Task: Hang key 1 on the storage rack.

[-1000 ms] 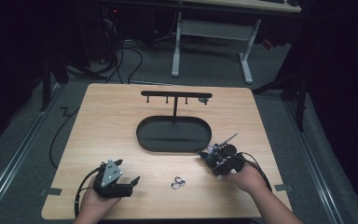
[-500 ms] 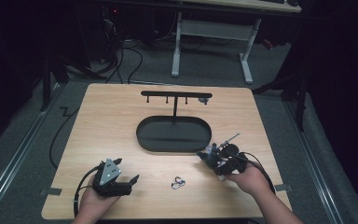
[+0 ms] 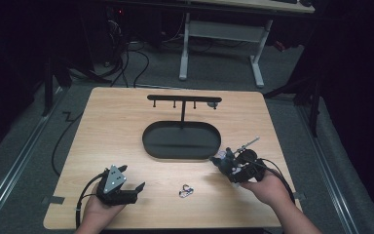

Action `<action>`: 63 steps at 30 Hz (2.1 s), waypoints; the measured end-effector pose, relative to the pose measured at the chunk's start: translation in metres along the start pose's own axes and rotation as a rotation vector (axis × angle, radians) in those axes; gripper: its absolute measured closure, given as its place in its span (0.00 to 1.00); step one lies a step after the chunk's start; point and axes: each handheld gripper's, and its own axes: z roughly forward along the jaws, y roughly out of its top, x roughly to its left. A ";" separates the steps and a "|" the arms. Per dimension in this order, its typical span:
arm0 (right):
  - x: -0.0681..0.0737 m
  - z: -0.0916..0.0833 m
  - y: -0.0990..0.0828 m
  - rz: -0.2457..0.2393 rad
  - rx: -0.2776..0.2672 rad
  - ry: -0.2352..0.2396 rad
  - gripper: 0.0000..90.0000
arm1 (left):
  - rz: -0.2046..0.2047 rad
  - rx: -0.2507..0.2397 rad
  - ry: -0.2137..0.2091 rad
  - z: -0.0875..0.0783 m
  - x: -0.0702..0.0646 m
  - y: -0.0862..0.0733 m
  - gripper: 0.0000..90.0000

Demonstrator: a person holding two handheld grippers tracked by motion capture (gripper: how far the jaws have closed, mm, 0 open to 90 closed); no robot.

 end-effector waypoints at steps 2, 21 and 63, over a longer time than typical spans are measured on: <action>0.000 -0.001 0.000 -0.001 -0.004 0.009 0.52 | -0.003 -0.001 -0.001 -0.001 -0.001 -0.001 0.16; -0.002 -0.009 0.009 0.014 -0.016 0.028 0.52 | -0.011 0.005 -0.026 0.001 0.000 -0.004 0.16; -0.008 -0.055 0.067 0.008 -0.105 0.033 0.52 | -0.006 0.013 -0.048 0.004 -0.002 -0.005 0.16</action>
